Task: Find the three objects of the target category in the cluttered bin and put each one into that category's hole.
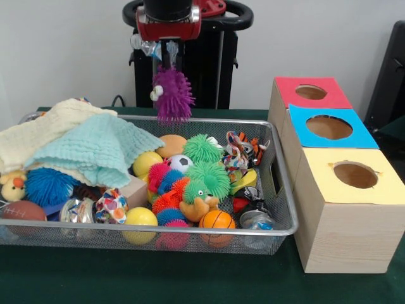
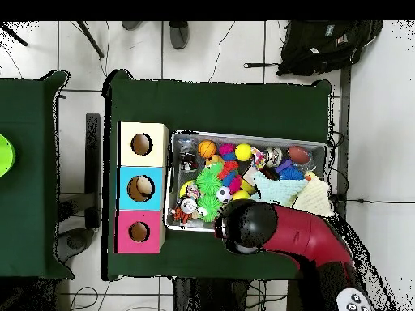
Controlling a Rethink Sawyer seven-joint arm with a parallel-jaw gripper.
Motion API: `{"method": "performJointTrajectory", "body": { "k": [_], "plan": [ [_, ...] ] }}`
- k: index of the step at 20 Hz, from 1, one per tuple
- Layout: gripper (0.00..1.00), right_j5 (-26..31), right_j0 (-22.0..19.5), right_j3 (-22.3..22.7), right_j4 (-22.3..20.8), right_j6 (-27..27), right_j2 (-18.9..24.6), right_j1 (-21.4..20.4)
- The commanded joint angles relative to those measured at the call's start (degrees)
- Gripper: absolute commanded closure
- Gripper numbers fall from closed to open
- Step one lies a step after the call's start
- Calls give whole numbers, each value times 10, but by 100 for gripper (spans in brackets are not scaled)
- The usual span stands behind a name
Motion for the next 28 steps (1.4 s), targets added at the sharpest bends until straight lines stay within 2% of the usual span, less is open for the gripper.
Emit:
{"method": "performJointTrajectory", "body": {
  "k": [1,6,8,11,12,17,28],
  "plan": [
    [100,66,35,33,45,138,-32,-78],
    [100,157,62,-6,54,142,-54,-112],
    [100,160,62,-15,57,136,-56,-105],
    [100,124,58,13,72,123,-58,-105],
    [0,113,56,20,78,118,-59,-107],
    [0,98,49,32,95,113,-58,-87],
    [0,79,46,17,95,104,-60,-57]
  ]
}}
